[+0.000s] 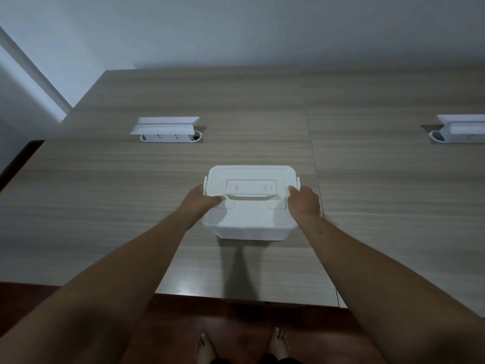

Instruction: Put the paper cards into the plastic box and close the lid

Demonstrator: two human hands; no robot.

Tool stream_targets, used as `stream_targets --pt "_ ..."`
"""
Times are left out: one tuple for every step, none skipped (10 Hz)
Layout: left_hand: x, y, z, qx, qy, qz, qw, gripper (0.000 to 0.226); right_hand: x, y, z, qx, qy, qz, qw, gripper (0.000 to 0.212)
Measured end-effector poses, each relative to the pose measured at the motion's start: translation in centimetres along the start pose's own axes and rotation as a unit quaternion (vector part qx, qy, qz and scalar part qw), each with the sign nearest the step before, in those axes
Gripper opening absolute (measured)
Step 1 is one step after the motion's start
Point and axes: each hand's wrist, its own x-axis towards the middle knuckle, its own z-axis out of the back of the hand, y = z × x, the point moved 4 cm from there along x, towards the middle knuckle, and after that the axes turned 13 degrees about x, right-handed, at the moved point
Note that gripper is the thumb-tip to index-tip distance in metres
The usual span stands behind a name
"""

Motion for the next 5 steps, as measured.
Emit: stream_targets --pt "0.3 -0.1 -0.3 0.022 -0.038 0.004 0.999 0.053 -0.2 0.0 0.1 0.011 0.004 0.002 1.0 0.041" --pt "0.7 -0.7 -1.0 0.058 -0.112 0.038 0.991 0.065 -0.1 0.1 0.5 0.013 0.025 0.005 1.0 0.04" --pt "0.8 -2.3 -1.8 0.235 -0.178 -0.048 0.954 0.071 0.2 -0.2 1.5 0.015 0.047 -0.008 0.999 0.037" --pt "0.7 -3.6 -3.2 0.356 -0.176 -0.157 0.904 0.063 -0.8 0.3 2.3 -0.016 0.05 0.017 0.998 0.054" --pt "1.3 -4.1 -5.0 0.383 -0.127 -0.232 0.885 0.057 -2.9 2.7 4.6 0.004 0.005 0.079 0.997 0.048"
